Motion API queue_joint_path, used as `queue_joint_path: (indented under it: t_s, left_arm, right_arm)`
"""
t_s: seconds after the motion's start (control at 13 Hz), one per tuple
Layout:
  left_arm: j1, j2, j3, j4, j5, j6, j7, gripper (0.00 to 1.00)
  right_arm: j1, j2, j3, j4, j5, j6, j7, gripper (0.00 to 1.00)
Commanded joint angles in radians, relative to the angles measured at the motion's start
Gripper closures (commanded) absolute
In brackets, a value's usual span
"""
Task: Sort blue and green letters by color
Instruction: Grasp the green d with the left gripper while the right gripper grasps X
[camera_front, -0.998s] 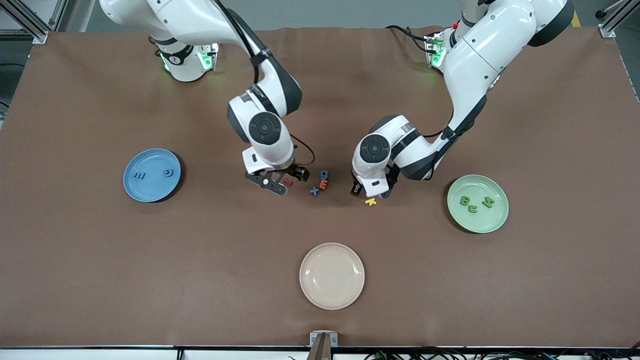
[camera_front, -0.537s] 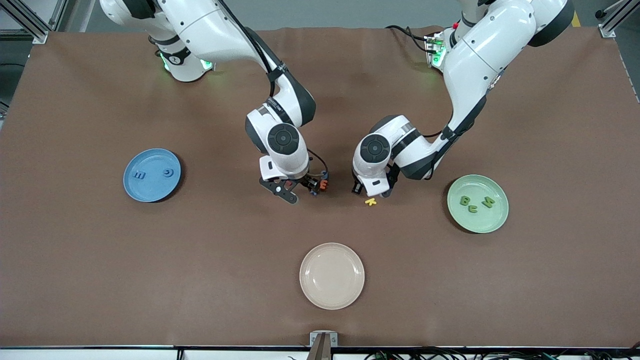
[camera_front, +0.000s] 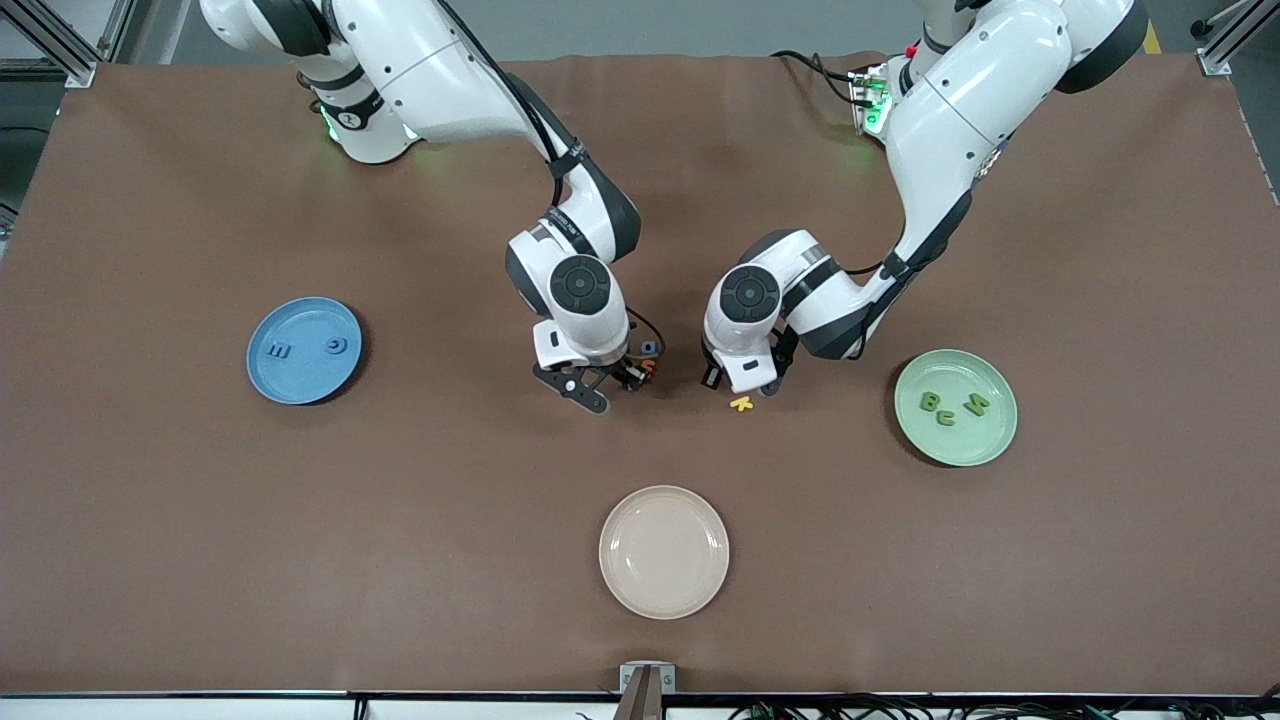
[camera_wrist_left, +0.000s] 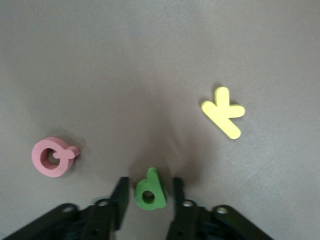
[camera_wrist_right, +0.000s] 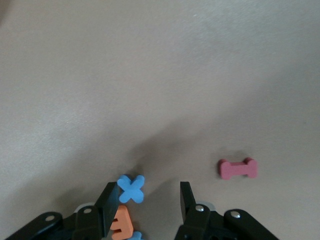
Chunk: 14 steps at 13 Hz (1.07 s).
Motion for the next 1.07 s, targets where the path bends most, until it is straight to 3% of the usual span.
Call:
queue_joint_path:
  t_s: [0.0, 0.54, 0.77, 1.0]
  left_arm:
    - [0.014, -0.020, 0.004, -0.003, 0.028, -0.012, -0.007, 1.00]
    - [0.158, -0.146, -0.013, 0.031, 0.022, -0.138, 0.224, 1.00]
    - [0.287, -0.178, -0.019, 0.028, 0.014, -0.209, 0.469, 1.00]
    - [0.448, -0.181, -0.074, 0.017, 0.012, -0.243, 0.689, 1.00]
  right_arm:
    - [0.024, 0.042, -0.011, 0.036, -0.012, 0.027, 0.013, 0.41]
    - [0.040, 0.058, -0.011, 0.035, -0.035, 0.045, 0.006, 0.45]
    - [0.040, 0.062, -0.011, 0.035, -0.050, 0.045, 0.001, 0.52]
    - [0.038, 0.062, -0.011, 0.035, -0.051, 0.045, -0.019, 0.61]
